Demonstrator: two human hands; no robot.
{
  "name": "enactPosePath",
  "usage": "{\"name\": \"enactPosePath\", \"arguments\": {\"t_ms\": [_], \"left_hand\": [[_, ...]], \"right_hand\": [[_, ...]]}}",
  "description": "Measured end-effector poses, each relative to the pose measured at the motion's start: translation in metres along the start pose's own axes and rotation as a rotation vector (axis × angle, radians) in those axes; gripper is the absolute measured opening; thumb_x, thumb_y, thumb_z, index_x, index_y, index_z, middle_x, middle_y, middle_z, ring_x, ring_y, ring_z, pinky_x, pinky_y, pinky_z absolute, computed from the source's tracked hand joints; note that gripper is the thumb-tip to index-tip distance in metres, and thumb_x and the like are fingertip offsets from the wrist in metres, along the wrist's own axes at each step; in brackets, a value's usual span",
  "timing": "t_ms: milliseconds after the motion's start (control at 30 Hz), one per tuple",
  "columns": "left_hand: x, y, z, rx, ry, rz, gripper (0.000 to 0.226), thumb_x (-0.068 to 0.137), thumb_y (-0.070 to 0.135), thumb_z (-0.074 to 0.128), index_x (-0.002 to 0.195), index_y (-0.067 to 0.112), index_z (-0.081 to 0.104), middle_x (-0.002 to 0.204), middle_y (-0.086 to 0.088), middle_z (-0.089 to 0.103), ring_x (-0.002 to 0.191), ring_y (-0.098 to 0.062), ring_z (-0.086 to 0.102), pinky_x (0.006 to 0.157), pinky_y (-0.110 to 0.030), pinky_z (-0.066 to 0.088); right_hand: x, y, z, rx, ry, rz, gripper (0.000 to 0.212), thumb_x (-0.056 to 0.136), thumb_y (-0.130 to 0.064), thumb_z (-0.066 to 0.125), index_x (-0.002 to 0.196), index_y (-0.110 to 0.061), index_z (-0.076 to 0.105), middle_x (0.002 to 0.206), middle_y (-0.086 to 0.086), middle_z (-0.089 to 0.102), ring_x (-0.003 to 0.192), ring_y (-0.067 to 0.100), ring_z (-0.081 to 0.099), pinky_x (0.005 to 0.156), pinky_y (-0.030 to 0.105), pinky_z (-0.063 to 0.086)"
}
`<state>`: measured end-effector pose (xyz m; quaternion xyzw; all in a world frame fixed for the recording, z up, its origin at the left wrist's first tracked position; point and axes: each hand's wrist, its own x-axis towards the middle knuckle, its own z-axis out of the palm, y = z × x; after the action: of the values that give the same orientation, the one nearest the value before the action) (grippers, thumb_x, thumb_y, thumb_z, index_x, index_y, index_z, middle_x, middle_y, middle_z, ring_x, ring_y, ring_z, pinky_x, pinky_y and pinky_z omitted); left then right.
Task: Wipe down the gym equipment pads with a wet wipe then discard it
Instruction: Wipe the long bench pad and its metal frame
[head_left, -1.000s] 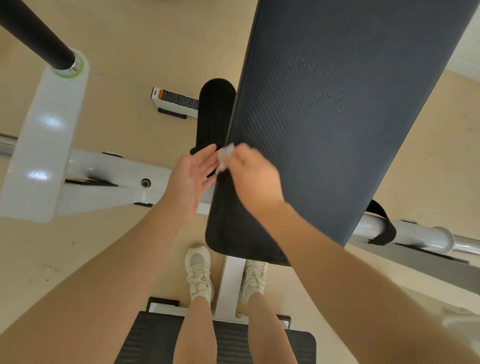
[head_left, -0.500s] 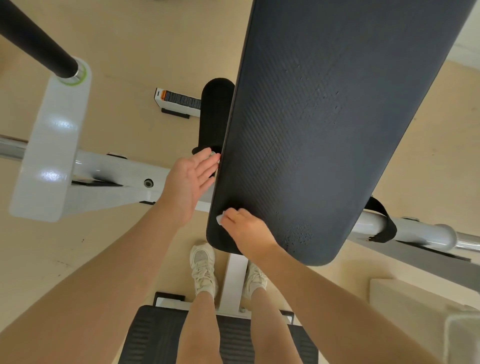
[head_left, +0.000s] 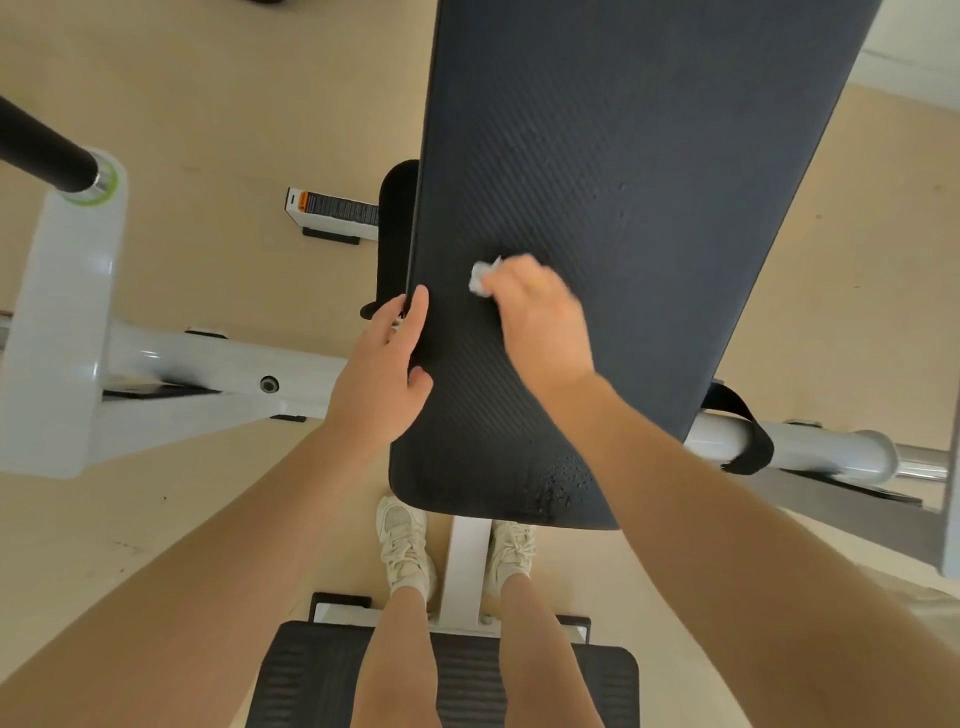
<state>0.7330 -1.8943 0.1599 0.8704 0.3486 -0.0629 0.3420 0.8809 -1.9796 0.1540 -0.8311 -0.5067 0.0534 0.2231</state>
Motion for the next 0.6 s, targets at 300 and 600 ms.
{"name": "enactPosePath", "arguments": {"t_ms": [300, 600], "left_hand": [[-0.004, 0.024, -0.027, -0.009, -0.102, -0.108, 0.062, 0.092, 0.001, 0.042, 0.147, 0.018, 0.019, 0.156, -0.002, 0.01, 0.141, -0.021, 0.015, 0.11, -0.034, 0.027], [-0.034, 0.096, -0.069, -0.915, -0.226, -0.299, 0.031, 0.1, 0.031, 0.031, 0.115, 0.02, 0.056, 0.105, 0.001, 0.066, 0.098, -0.015, 0.064, 0.089, -0.028, 0.051]], "right_hand": [[-0.082, -0.033, -0.001, 0.167, -0.658, 0.037, 0.034, 0.092, -0.001, 0.049, 0.124, -0.01, 0.055, 0.118, 0.008, 0.052, 0.1, 0.021, 0.055, 0.087, 0.03, 0.049], [-0.048, -0.044, -0.115, 1.386, -0.241, 0.91, 0.019, 0.089, -0.001, 0.055, 0.096, -0.017, 0.062, 0.092, 0.001, 0.064, 0.082, 0.014, 0.063, 0.072, 0.024, 0.053]]}}
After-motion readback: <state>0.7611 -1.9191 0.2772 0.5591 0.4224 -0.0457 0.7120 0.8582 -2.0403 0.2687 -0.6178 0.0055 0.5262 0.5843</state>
